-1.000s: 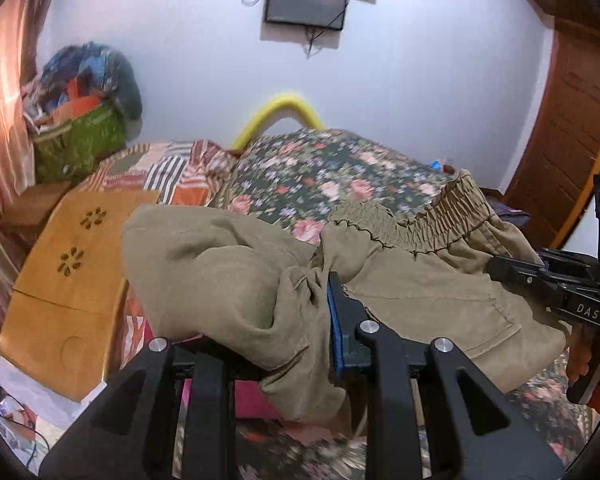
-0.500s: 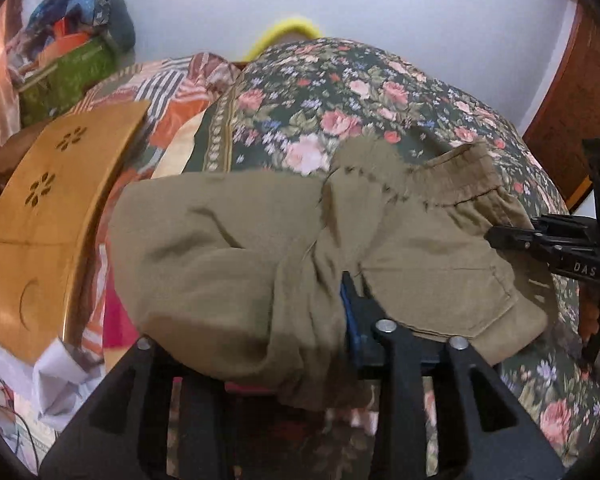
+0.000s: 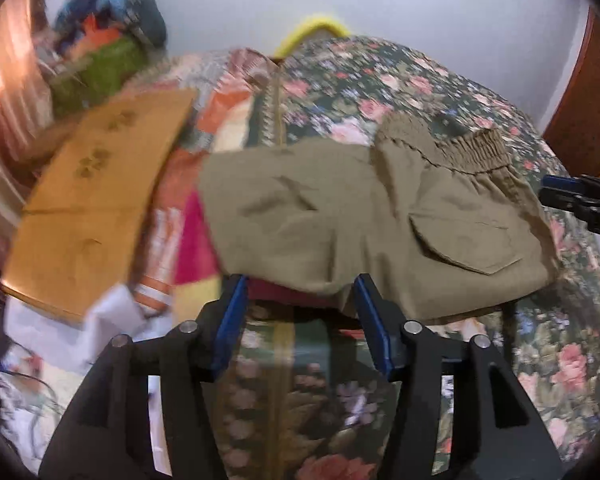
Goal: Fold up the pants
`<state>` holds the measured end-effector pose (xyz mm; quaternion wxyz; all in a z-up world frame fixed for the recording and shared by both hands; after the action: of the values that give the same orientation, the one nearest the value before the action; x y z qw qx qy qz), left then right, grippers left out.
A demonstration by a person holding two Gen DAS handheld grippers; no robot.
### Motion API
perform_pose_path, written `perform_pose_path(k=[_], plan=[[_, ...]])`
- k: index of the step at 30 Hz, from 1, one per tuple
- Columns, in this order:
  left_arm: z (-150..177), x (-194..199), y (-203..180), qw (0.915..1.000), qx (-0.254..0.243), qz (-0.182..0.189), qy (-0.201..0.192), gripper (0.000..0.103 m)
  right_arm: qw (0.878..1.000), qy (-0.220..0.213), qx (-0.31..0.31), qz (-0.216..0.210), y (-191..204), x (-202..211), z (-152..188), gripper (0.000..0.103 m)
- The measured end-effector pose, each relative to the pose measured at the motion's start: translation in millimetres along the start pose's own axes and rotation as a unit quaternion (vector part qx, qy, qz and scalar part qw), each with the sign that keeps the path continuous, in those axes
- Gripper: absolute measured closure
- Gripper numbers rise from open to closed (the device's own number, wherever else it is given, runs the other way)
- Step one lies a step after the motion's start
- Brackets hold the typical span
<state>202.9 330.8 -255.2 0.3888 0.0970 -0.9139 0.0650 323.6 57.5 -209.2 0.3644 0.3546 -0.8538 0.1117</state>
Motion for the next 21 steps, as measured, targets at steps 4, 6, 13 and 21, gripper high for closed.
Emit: perform_pose_path(k=[4,6,13,21], plan=[[1.2,-8.7,18.9,0.9989,0.044,-0.002,0.016,0.047,1.000,0.004,0.013,-0.004,9.6,-9.2,1.4,0.061],[5.9,-19.7,26.6,0.9977,0.058,-0.012,0.033,0.047,1.000,0.018,0.017,-0.001,11.7,-21.9,3.6,0.061],[21.8,-22.0,34.9,0.9959,0.060,-0.039,0.055,0.046,0.999,0.036,-0.017,-0.010,-5.0,-33.2,13.0,0.061],[0.5,60.1,5.5,0.9979,0.051,-0.037,-0.019,0.046,0.999,-0.040,-0.008,0.006,-0.9,49.9,-1.3,0.061]])
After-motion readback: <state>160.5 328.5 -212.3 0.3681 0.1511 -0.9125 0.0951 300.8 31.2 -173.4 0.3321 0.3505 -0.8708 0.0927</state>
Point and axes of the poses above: each gripper's, at about its wrist camera, not at the fingertips, and x roughly against the way its jaws point, y to its left, z to its underside, the point moved 1 cm from there along -x, roughly the way its jaws point, and after that the axes turned 6 degrees about -y, right-handed, at the moved point
